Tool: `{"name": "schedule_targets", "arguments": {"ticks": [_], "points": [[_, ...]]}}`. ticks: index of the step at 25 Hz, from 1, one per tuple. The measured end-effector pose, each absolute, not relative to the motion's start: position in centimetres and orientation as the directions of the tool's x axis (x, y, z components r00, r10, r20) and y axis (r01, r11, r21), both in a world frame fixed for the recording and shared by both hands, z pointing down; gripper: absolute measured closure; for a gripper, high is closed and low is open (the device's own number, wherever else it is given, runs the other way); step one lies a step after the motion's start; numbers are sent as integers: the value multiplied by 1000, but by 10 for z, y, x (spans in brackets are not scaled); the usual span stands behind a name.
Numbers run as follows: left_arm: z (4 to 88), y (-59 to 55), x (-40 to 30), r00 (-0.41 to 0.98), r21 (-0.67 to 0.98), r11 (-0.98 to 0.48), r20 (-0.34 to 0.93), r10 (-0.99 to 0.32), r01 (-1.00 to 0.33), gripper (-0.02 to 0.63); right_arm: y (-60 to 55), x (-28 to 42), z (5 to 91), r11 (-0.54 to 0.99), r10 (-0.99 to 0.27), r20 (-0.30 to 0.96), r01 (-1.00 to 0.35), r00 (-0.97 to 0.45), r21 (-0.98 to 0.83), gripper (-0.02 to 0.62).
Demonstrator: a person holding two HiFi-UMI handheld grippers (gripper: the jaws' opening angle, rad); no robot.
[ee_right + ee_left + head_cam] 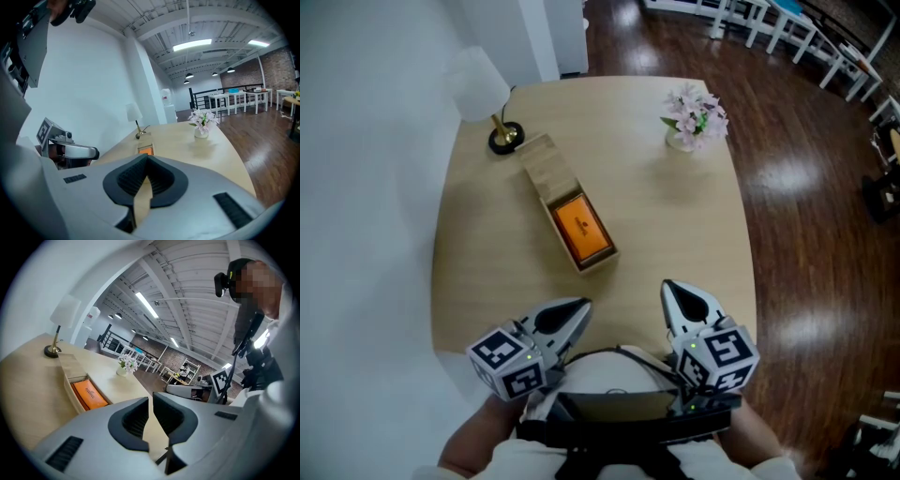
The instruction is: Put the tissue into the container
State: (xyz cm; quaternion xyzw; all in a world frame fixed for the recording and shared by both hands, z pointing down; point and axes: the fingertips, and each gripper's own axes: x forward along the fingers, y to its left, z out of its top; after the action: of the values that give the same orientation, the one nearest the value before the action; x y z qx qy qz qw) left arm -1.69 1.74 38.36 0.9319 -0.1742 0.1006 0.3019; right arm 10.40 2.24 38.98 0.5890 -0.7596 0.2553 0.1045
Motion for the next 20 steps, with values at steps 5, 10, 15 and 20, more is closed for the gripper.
{"name": "schedule_targets", "arguments": {"ticks": [5, 10, 15, 20], "points": [[385, 17, -16, 921, 528, -760, 298, -250, -378, 586, 22, 98, 393, 193, -829, 472, -946, -299, -260, 595], [385, 17, -16, 919, 527, -759, 302, -254, -383, 586, 22, 96, 395, 199, -823, 485, -949, -297, -243, 595], [387, 16, -16, 920, 535, -755, 302, -250, -380, 586, 21, 91, 395, 227, -814, 490, -947, -312, -226, 595], [388, 16, -17, 916, 533, -752, 312, -252, -388, 586, 21, 89, 398, 239, -804, 500, -945, -322, -226, 595]]}}
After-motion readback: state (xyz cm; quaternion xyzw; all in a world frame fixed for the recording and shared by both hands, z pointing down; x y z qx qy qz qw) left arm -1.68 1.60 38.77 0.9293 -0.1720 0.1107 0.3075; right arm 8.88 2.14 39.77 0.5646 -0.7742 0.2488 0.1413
